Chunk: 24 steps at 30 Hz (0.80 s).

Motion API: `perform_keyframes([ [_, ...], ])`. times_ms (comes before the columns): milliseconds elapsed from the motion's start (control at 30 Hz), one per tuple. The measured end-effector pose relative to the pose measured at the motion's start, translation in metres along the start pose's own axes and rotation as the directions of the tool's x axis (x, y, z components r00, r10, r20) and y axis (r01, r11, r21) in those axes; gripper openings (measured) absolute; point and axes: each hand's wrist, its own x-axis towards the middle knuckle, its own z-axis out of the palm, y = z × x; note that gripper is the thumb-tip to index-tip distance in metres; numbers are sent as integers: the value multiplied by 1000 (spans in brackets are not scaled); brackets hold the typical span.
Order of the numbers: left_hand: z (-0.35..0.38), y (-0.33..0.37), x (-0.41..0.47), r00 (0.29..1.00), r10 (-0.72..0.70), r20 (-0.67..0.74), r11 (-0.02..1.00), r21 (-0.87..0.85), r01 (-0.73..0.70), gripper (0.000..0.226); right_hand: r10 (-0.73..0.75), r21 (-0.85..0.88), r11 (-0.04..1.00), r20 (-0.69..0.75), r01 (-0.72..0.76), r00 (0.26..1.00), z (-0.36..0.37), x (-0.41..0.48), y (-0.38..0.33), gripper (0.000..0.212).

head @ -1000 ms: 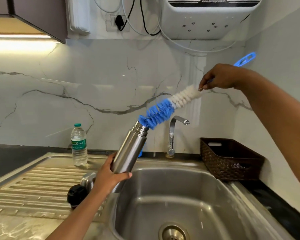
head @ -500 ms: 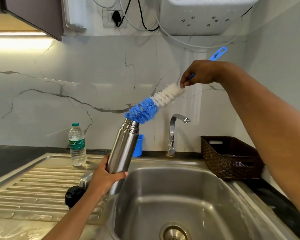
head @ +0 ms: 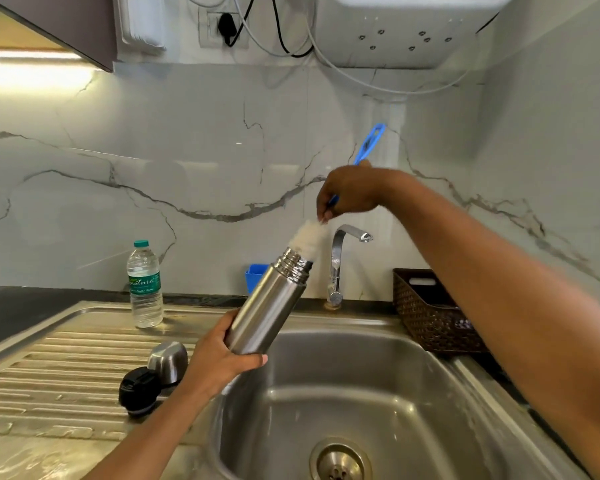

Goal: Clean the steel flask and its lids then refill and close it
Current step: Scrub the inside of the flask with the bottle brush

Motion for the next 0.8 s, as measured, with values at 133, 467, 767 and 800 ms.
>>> perform_keyframes([
  [133,3,4,0,999,17,27,1000,17,-18,71,-33,18,999,-50,33,998,44,-3,-20,15],
  [467,2,14,-4,995,86,40,992,86,-89,81,-117,-41,993,-473,111,873,66,-37,30,19],
  [767,-5,13,-6,991,106,78,978,175,-118,102,-210,9,974,-347,228,914,105,-41,20,31],
  [800,-4,14,-6,990,110,90,976,180,-125,101,-237,-23,970,-342,244,909,107,-41,22,27],
])
